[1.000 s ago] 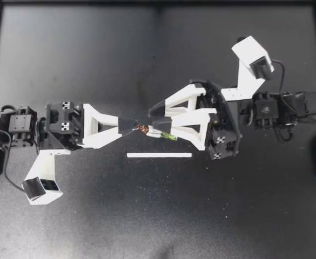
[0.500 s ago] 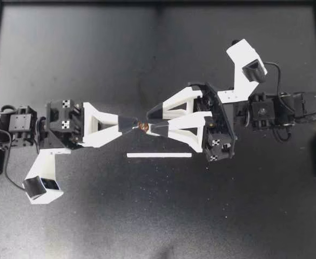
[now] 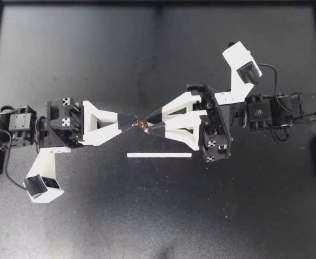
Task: Pick up the candy and unwrap it.
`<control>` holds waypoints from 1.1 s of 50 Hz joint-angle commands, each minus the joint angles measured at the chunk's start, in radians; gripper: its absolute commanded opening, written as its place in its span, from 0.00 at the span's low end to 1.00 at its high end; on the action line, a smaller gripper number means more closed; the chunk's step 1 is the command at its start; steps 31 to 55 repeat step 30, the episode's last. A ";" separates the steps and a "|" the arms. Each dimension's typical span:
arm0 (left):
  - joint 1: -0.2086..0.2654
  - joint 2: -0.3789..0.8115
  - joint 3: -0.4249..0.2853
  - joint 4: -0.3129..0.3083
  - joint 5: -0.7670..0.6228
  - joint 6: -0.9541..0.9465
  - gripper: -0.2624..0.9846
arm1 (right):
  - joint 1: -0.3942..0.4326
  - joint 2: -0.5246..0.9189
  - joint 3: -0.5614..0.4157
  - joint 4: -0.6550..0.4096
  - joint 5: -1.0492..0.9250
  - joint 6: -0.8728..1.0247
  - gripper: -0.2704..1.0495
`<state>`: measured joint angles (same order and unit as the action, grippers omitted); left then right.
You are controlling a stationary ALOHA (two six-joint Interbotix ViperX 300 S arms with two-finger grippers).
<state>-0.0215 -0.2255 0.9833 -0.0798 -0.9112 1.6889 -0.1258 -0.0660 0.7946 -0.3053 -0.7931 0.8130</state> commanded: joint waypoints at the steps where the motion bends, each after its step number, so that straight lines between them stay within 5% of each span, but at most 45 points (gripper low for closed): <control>1: 0.000 -0.012 -0.009 -0.002 -0.009 -0.005 0.06 | -0.009 -0.009 -0.023 -0.002 -0.011 -0.005 0.34; 21: -0.002 -0.034 0.021 -0.002 -0.038 -0.017 0.06 | -0.031 -0.005 -0.009 -0.009 -0.043 -0.023 0.11; 55: -0.002 -0.049 0.052 -0.003 -0.075 -0.020 0.06 | -0.037 -0.006 -0.020 -0.009 -0.017 -0.100 0.11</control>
